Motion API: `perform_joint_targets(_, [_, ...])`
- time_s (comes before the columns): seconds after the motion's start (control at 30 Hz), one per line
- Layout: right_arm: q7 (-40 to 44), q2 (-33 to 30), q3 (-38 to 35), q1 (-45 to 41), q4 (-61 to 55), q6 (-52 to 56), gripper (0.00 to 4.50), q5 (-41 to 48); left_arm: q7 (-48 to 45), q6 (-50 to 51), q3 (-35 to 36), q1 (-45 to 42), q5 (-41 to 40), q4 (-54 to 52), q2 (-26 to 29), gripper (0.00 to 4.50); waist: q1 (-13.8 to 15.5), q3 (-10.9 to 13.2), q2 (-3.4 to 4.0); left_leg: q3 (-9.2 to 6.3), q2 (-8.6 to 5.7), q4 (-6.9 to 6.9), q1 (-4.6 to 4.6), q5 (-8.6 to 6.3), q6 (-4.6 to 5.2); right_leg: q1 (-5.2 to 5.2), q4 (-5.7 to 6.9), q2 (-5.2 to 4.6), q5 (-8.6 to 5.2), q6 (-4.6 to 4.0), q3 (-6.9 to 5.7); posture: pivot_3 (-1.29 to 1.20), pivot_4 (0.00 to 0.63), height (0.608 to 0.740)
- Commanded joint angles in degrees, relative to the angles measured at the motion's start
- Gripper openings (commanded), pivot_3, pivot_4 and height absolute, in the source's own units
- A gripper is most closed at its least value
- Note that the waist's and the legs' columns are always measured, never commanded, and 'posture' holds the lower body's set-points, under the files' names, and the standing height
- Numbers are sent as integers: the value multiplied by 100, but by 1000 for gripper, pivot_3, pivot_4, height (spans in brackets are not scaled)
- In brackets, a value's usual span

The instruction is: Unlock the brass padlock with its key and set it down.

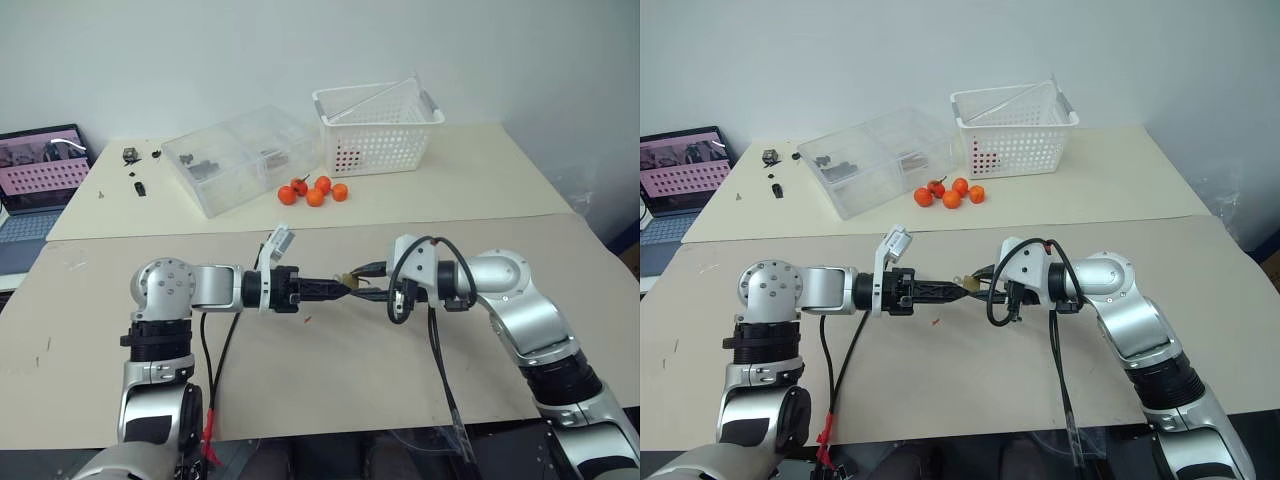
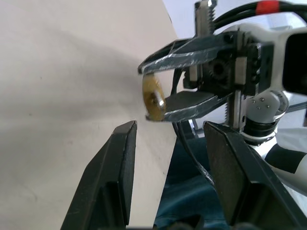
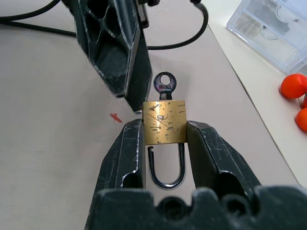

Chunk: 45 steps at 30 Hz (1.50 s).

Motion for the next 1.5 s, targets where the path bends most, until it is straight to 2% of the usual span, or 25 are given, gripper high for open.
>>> perform_joint_targets(0.03, [-51,-1,-80,-148,-180,-120,920,45,211,21,95,-139,-272,14,-66,2325,0,0,0,0,0,-1,0,0,0,0,-1,0,0,0,0,0,150,740])
perform_joint_targets(0.77, [-33,-33,-57,-93,-435,1,920,79,601,21,346,-318,-105,214,-380,2325,3,0,-1,3,-3,-7,-1,7,-13,0,-7,-2,0,0,0,0,150,740])
perform_joint_targets(0.9, [-28,-40,-59,-98,-450,6,920,80,580,21,328,-291,-52,197,-387,1293,3,0,-1,3,-3,-8,-1,8,-14,0,-9,-2,0,0,0,0,150,740])
perform_joint_targets(1.0, [-25,-47,-61,-105,-447,4,920,74,545,21,311,-299,-55,197,-373,122,4,0,-2,3,-3,-9,-1,8,-15,0,-10,-2,0,0,0,0,150,740])
perform_joint_targets(1.03, [-27,-49,-61,-106,-447,4,920,73,538,21,307,-305,-59,199,-368,22,3,0,-2,3,-4,-9,-1,8,-15,0,-10,-3,0,0,0,0,150,740])
perform_joint_targets(1.5, [14,-47,-67,-91,-499,119,920,171,510,14,359,-369,31,277,-425,27,4,0,-2,3,-4,-11,-1,8,-17,1,-13,-3,0,0,0,0,150,740])
